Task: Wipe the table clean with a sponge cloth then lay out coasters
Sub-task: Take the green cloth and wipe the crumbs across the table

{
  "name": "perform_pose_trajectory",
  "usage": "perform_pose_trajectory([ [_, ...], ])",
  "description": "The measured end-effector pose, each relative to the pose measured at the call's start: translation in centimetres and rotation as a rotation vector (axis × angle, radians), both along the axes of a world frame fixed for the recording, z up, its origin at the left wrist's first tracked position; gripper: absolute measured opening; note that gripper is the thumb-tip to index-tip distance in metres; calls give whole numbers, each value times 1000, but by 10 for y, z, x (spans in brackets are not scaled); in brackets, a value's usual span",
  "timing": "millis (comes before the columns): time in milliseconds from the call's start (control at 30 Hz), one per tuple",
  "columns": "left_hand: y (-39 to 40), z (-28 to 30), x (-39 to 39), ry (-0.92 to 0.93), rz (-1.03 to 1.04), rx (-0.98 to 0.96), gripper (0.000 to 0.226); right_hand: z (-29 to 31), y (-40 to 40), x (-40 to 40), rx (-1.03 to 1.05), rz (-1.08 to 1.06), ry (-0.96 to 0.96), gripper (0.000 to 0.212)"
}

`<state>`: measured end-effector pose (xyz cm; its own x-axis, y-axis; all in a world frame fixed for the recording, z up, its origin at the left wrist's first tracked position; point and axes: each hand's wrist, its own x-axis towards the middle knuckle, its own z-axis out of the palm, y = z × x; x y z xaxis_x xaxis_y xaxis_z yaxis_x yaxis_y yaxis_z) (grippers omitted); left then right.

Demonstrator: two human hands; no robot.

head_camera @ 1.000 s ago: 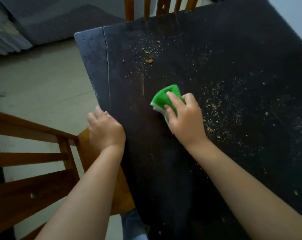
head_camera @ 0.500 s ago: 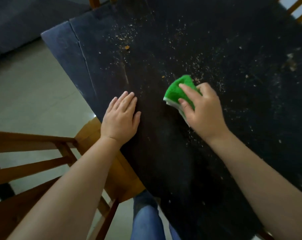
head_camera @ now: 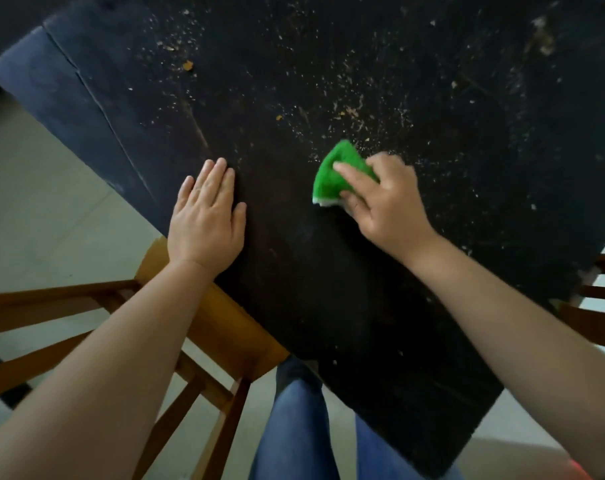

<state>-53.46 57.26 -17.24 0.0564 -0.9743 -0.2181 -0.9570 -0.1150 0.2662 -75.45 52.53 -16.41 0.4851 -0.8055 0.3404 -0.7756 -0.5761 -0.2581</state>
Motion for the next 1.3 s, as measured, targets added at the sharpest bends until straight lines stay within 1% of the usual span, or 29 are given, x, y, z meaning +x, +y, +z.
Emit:
perform_pose_trajectory([
  [100, 0, -2, -1, 6, 3, -16, 51, 12, 22, -5, 0, 119, -3, 34],
  [167, -1, -3, 0, 16, 12, -42, 50, 6, 54, -7, 72, 238, 58, 34],
  [233, 1, -4, 0, 20, 14, -50, 50, -6, 79, -15, 177, 289, 146, 33],
  [267, 0, -4, 1, 21, 12, -58, 50, -9, 80, -19, 197, 273, 176, 33],
  [333, 1, -4, 1, 22, 12, -58, 50, -11, 71, -24, 183, 183, 170, 35],
  [433, 3, -3, -1, 16, 26, -69, 49, 6, 55, -22, 151, 13, 68, 36],
  [467, 2, -3, -1, 11, 28, -69, 48, 12, 59, -17, 132, 2, 36, 36],
  [533, 2, -3, -3, -2, 31, -71, 48, 18, 83, -3, 119, 72, 39, 37],
  [600, 4, -3, -3, -18, 36, -75, 48, 17, 116, 16, 183, 150, 70, 38],
  [667, 4, -4, -4, -29, 33, -70, 48, 9, 141, 26, 249, 149, 127, 36],
  [767, 4, -5, -5, -47, 26, -64, 49, -5, 140, 22, 238, 77, 160, 34],
  [833, 4, -5, -5, -54, 27, -68, 49, -7, 116, 12, 216, -46, 174, 37],
  [867, 3, -4, -6, -56, 31, -68, 48, -3, 100, 7, 235, -136, 148, 38],
  [933, 5, -4, -8, -59, 44, -59, 47, 10, 76, -7, 254, -307, 29, 41],
  [967, 6, -3, -9, -59, 52, -54, 47, 17, 70, -12, 227, -346, -29, 42],
  [1033, 9, -3, -13, -48, 62, -59, 47, 26, 78, -17, 149, -276, -59, 40],
  [1100, 12, -4, -17, -36, 61, -63, 47, 23, 102, -13, 117, -109, -40, 37],
  [1200, 15, -5, -16, -26, 69, -66, 48, -3, 143, -10, 174, 127, 55, 36],
  [1233, 15, -5, -16, -18, 66, -67, 48, -11, 147, -15, 179, 157, 91, 35],
  [1300, 15, -5, -17, -13, 66, -78, 48, -21, 132, -27, 138, 107, 106, 35],
])
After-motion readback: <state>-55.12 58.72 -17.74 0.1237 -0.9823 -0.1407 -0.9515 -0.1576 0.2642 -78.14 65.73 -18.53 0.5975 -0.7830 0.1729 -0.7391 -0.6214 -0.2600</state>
